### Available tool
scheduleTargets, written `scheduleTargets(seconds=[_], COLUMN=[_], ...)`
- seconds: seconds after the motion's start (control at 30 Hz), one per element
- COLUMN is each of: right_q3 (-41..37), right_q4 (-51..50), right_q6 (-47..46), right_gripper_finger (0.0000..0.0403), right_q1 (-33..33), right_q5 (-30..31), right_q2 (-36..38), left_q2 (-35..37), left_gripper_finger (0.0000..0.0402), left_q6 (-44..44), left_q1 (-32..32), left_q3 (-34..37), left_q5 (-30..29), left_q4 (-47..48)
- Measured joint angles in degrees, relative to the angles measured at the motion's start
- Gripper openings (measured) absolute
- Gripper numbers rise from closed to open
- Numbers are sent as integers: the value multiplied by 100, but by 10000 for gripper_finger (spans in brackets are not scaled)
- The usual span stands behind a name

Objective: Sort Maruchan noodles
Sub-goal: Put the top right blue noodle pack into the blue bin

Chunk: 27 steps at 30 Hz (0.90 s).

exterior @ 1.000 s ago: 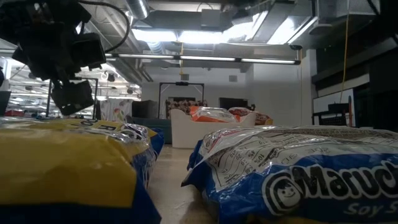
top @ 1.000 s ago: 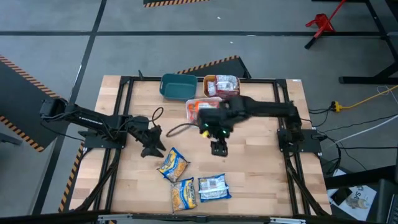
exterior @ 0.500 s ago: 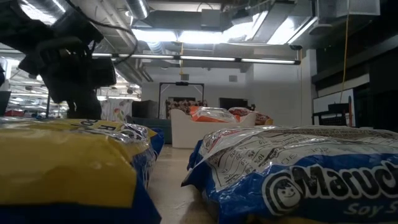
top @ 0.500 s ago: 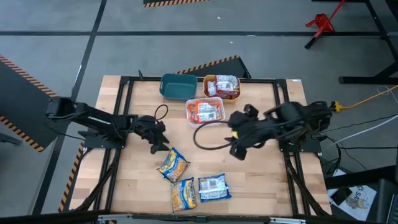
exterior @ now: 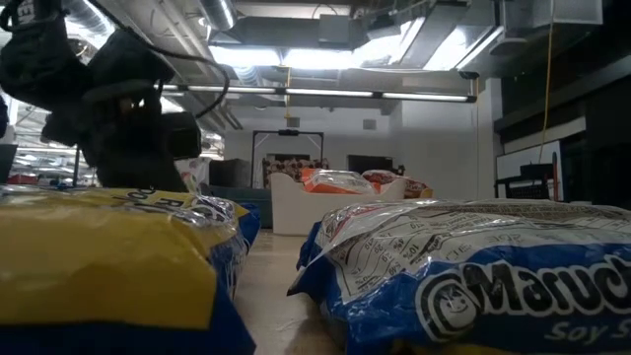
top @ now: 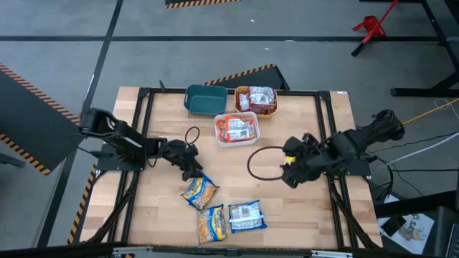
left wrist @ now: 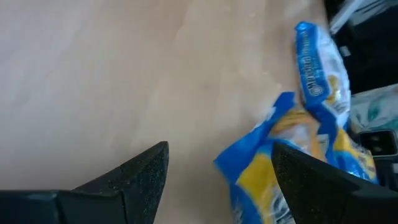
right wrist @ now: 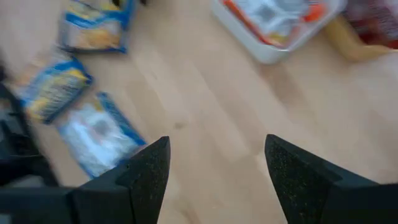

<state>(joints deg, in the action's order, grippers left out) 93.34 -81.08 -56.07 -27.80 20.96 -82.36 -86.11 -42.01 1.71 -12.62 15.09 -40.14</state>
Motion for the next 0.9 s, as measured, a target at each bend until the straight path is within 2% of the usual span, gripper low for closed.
scheduleTargets(seconds=[0.17,0.43,0.67,0.9], right_q3=[-1206,-2310,-2706,-2734], right_q4=[1475,2885,3426,3482], right_q6=[-183,-204,-106,-47], right_gripper_finger=[246,246,246,246], right_q1=[-216,-218,-218,-218], right_q5=[-82,-366,-349,-233], right_q2=[449,508,507,504], left_q2=[-470,-818,-834,-834], left_gripper_finger=[279,279,261,245], left_q6=[-279,-440,-568,-625], left_q1=[311,849,1139,1309], left_q3=[-2,-17,-57,-57], left_q5=[211,298,590,495], left_q4=[-972,-1250,-1262,-1247])
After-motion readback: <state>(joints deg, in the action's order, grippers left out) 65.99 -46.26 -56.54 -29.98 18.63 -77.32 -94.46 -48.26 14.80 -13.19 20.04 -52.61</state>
